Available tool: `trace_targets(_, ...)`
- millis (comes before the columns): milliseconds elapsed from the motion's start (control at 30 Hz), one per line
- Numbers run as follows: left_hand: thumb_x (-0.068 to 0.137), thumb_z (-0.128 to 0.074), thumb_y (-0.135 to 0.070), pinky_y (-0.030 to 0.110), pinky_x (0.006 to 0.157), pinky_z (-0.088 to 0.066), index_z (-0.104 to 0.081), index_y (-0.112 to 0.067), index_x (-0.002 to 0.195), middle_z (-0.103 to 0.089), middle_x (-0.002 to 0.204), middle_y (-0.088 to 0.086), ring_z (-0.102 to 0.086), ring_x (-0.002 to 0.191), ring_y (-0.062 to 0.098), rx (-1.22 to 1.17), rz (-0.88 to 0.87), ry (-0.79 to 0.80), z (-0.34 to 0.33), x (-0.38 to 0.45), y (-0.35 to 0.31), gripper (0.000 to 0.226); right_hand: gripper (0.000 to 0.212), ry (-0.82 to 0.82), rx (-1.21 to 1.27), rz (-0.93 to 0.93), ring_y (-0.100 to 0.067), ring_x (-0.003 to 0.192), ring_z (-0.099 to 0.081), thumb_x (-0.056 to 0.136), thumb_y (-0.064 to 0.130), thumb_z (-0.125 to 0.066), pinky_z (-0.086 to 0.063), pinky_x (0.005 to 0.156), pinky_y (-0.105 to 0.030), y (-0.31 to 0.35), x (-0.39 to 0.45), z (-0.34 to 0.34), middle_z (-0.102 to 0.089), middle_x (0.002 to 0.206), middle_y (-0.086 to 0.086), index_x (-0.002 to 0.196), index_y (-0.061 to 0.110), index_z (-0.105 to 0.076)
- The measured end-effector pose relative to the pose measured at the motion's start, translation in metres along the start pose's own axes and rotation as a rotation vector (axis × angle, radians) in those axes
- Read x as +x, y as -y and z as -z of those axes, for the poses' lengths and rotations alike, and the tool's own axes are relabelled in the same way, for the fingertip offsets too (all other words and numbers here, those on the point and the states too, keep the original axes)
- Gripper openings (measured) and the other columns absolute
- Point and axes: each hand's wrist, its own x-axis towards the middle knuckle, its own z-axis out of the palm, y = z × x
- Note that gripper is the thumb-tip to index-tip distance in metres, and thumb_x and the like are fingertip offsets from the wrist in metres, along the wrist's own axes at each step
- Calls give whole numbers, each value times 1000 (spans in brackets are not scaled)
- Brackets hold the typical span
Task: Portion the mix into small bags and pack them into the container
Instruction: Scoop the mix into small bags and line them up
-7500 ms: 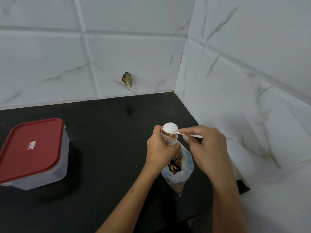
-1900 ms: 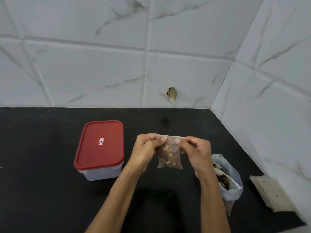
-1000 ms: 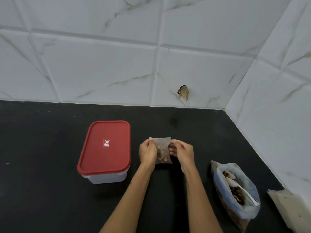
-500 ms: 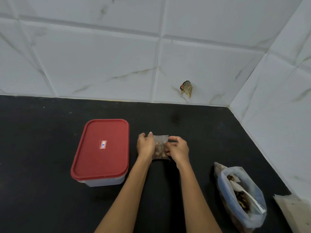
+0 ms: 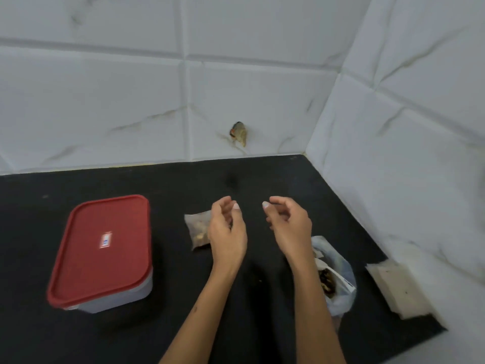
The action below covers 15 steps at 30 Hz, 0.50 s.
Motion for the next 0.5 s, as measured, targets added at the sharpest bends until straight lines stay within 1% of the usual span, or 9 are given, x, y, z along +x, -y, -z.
trace_targets(67,98,-49,-19,17,83,-50,-56,-19,112,-66,105,-2,-63,94,5,-92,10,108,-22,-18,-5,16,16,-121,3,23,-8,83,-65,87,30,-63,-53,78,-26,-2,-11,42,-68,88,8,103,26,-66)
trace_targets(133,98,-50,-17,27,84,-53,-60,-16,107,-69,98,-1,-66,91,11,-174,86,255,-50,-39,-11,14,15,-248,-43,14,-8,84,-65,88,28,-62,-51,77,-25,-12,-22,87,-68,90,7,103,25,-66)
trace_targets(233,98,-50,-15,27,79,-54,-62,-13,100,-69,94,4,-65,87,15,-275,241,451,-92,-78,-20,13,17,-445,-150,-70,-13,84,-62,90,19,-60,-45,76,-23,-38,-37,149,-69,96,-1,105,17,-66)
trace_targets(300,98,-50,-19,27,80,-54,-63,-14,97,-68,95,5,-64,93,19,-286,369,564,-120,-105,-19,14,18,-544,-240,-170,-13,84,-58,90,15,-59,-39,79,-21,-61,-46,185,-68,102,-4,107,13,-66)
trace_targets(367,98,-49,-31,31,89,-51,-62,-18,97,-67,101,3,-62,99,18,-203,453,668,-143,-131,-14,19,22,-580,-334,-279,-17,89,-58,91,14,-57,-39,81,-23,-83,-55,214,-67,107,-7,111,11,-65)
trace_targets(400,98,-47,-38,32,94,-49,-60,-19,100,-65,105,1,-60,102,15,-150,472,711,-150,-139,-10,23,24,-586,-379,-325,-22,94,-60,91,14,-56,-40,83,-25,-93,-57,223,-67,110,-8,113,11,-64)
trace_targets(433,98,-44,-43,31,95,-46,-58,-21,105,-62,109,-2,-57,102,11,-109,489,738,-157,-149,-8,27,25,-580,-428,-370,-25,99,-60,91,15,-56,-41,84,-27,-101,-59,232,-67,112,-9,115,11,-63)
trace_targets(467,98,-40,-46,25,91,-44,-53,-22,112,-59,107,-7,-54,98,5,-85,497,751,-162,-158,-7,31,28,-560,-473,-416,-27,103,-59,92,17,-56,-42,86,-29,-108,-60,238,-65,115,-9,118,11,-61)
trace_targets(500,99,-37,-47,20,82,-42,-48,-22,118,-54,102,-12,-50,92,-1,-67,500,754,-168,-164,-6,34,31,-534,-511,-457,-28,107,-58,92,20,-56,-42,87,-30,-113,-60,242,-64,118,-9,121,11,-60)
